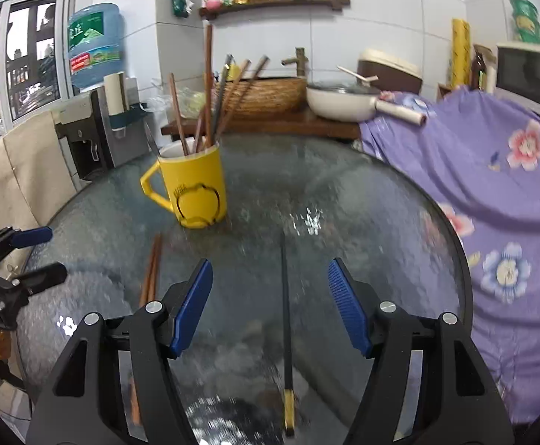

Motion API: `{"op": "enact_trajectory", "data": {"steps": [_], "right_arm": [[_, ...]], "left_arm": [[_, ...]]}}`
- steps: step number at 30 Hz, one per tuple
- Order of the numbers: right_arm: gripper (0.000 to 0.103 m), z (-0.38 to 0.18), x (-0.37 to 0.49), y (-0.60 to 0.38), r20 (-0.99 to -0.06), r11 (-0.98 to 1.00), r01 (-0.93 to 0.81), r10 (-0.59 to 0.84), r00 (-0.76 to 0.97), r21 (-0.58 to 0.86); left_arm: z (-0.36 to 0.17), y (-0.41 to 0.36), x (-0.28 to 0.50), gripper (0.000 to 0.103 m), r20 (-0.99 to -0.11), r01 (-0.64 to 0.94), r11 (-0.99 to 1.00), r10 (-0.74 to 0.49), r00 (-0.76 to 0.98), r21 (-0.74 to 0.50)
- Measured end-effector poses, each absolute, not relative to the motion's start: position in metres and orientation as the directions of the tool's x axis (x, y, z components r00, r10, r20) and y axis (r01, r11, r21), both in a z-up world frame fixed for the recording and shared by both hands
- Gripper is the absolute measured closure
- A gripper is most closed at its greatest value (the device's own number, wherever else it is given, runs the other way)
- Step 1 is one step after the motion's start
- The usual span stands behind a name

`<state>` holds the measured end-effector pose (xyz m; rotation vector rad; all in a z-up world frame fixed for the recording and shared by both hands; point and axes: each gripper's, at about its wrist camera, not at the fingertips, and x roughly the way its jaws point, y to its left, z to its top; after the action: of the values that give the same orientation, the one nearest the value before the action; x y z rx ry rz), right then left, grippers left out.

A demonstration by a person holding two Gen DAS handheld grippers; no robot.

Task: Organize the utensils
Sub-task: 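Withdraw both tools from the mug toward the remaining chopsticks, then close the right tool on the black gold-banded chopstick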

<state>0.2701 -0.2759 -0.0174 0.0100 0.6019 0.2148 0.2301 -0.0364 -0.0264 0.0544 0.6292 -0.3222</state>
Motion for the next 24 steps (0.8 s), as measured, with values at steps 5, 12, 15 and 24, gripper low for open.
{"op": "enact_trajectory", "data": {"steps": [5,12,15,24], "right_arm": [[0.038,-0.039,0.249,-0.282,-0.581,0.983,-0.18,0.165,0.797,0.032],[0.038,-0.067,0.224,-0.296,-0.62,0.986,-0.159,0.156,0.769,0.052],[0.038,-0.075,0.216,-0.297,-0.633,0.985,-0.163,0.155,0.758,0.046],[0.04,-0.087,0.212,-0.292,-0.653,0.984,-0.175,0.156,0.741,0.037]], "left_arm": [[-0.04,-0.044,0.218,0.007,-0.623,0.306,0.952,-0.249,0.741,-0.015],[-0.054,-0.059,0.204,0.007,-0.655,0.327,0.945,-0.258,0.71,-0.017],[-0.058,-0.069,0.197,0.007,-0.664,0.353,0.935,-0.279,0.694,-0.025],[-0.071,-0.109,0.181,0.007,-0.689,0.428,0.903,-0.289,0.665,0.035]]}}
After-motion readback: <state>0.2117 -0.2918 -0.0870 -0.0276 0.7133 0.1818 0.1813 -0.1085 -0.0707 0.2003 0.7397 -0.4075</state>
